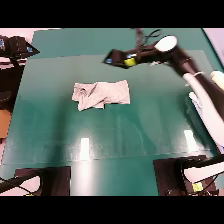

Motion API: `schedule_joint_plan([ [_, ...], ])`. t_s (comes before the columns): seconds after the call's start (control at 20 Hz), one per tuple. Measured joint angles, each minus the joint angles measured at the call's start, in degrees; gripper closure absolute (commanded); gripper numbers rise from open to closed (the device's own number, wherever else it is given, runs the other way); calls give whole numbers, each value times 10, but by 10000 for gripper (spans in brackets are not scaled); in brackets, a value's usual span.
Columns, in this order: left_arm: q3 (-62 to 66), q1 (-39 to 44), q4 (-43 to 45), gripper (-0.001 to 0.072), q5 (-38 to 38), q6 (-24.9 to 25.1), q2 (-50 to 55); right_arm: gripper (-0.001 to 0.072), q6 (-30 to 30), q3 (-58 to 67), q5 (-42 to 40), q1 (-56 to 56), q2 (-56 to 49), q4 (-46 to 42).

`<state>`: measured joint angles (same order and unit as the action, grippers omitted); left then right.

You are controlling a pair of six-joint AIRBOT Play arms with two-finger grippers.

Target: Fold the shirts.

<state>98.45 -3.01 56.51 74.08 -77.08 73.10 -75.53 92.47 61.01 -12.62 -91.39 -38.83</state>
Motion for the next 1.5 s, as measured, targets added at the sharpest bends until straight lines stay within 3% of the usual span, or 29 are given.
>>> schedule_joint_plan([
  [0.2, 0, 0, -1, 686, 1, 0, 0, 48, -4, -71, 79, 101, 12, -41],
  [0.4, 0, 0, -1, 686, 1, 0, 0, 48, 33, -170, 75, 139, -1, -32],
  [0.65, 0, 0, -7, 686, -2, 0, 0, 48, 90, -202, 51, 134, -67, 58],
  [0.95, 0, 0, -15, 686, -8, -4, 0, 62, 103, -140, 39, 63, -149, 106],
  [1.0, 0, 0, -15, 686, -8, -5, 0, 94, 101, -128, 30, 50, -159, 108],
  [1.05, 0, 0, -16, 686, -8, -6, 0, 226, 96, -118, 20, 39, -167, 109],
  [1.1, 0, 0, -20, 686, -8, -7, 0, 576, 88, -109, 7, 29, -173, 105],
  [1.15, 0, 0, -25, 686, -7, -8, 0, 699, 82, -103, -5, 20, -179, 98],
  [1.5, 0, 0, -66, 686, 0, -9, 0, 701, 56, -87, -46, 7, -115, 118],
])
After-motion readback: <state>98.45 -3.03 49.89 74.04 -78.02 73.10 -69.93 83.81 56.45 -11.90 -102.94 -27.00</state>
